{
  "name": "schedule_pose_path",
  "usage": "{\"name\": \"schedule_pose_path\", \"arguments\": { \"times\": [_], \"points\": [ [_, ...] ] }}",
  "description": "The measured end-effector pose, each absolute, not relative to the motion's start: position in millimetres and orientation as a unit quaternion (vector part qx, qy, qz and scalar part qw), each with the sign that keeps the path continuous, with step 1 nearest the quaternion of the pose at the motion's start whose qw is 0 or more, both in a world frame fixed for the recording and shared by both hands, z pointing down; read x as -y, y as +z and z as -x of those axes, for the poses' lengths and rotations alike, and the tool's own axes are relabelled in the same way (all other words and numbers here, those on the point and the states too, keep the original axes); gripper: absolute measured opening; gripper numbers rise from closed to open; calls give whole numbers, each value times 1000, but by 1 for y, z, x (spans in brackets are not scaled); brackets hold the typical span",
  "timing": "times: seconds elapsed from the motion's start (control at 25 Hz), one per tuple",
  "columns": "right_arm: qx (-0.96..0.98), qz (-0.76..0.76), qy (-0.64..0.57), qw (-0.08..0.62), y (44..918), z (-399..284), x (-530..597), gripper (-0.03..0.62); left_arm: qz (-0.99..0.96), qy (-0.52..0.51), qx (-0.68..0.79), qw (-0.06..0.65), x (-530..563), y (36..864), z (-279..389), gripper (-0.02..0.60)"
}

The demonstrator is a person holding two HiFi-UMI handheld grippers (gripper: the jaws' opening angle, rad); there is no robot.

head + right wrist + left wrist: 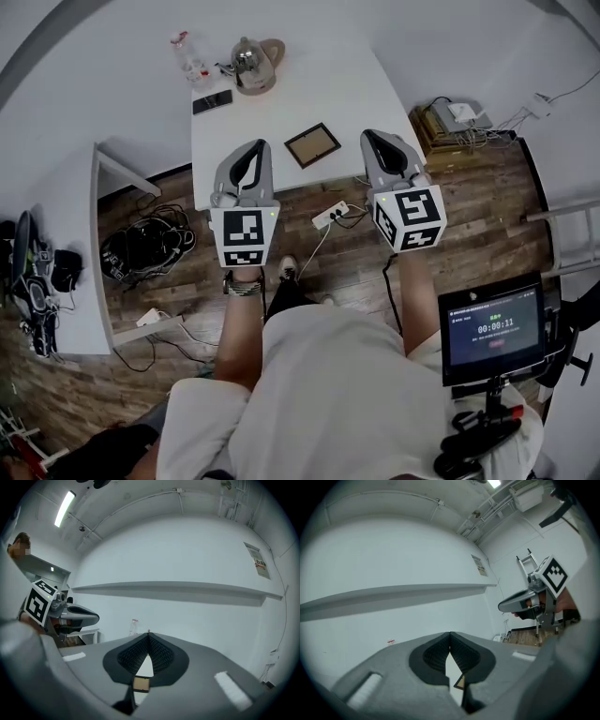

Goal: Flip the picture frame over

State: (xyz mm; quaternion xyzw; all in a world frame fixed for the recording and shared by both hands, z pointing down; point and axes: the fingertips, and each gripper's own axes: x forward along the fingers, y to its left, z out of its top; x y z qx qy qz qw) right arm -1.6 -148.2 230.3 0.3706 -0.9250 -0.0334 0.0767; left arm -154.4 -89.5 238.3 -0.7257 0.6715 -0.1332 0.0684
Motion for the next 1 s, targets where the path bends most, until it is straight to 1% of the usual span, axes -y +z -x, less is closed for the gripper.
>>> {"name": "schedule_pose_path", "arguments": {
  "times": [0.32,0.68,1.0],
  "points": [
    [931,-355,-52,75,218,17,142,2,716,-127,-682,75,80,226,163,3],
    [931,-355,-52,66,212,17,144,2,714,-143,-681,83,80,228,161,3],
    [933,-350,-49,72,215,17,141,3,715,-146,-679,81,78,228,157,3]
  ]
}}
